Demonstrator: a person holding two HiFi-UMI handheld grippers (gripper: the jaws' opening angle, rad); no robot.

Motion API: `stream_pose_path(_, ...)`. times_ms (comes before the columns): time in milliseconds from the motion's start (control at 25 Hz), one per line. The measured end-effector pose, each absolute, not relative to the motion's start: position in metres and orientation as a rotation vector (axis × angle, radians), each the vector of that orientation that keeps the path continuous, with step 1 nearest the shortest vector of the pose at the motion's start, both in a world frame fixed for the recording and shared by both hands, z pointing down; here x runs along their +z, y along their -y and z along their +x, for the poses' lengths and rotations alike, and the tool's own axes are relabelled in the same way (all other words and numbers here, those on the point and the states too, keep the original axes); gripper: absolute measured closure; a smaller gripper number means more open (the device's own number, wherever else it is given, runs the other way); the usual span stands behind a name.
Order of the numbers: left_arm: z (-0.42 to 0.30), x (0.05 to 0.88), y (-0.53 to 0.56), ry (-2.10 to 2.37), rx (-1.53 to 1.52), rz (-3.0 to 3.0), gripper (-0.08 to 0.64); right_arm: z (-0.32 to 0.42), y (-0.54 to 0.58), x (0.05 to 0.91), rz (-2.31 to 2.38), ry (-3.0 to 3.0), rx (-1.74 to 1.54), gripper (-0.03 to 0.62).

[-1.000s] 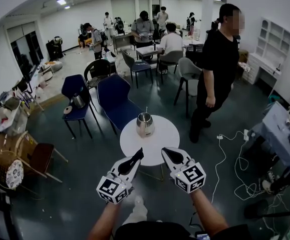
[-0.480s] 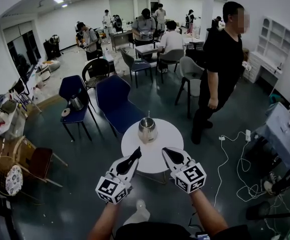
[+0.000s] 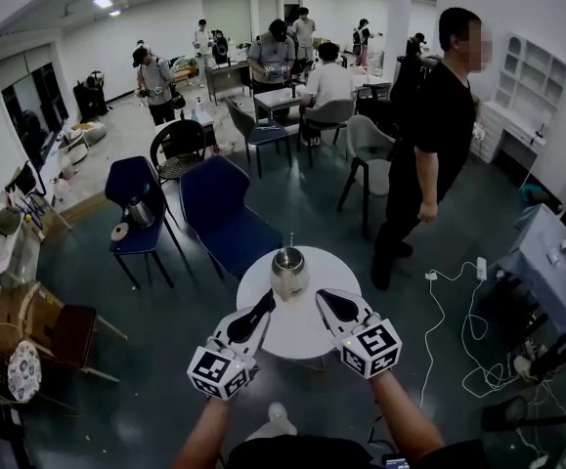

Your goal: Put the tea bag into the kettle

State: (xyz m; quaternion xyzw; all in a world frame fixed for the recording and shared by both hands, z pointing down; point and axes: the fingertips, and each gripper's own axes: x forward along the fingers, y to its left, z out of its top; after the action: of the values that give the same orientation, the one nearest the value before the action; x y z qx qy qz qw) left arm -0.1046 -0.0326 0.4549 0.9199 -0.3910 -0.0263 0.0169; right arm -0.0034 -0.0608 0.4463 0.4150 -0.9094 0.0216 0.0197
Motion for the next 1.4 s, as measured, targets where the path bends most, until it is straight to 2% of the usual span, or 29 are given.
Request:
stream_pose_path(920, -0.175, 0.461, 0.141, 1.07, -0.106, 2.869, 0.523, -0.075, 0.16, 0.448, 1.386, 2.703, 0.06, 0.575)
stream_pose_path(1400, -0.168, 0.473, 0.171, 1.058, -0.09, 2.849, 0.523, -0.061, 0.194, 0.452, 1.408, 2.695, 0.07, 0.577)
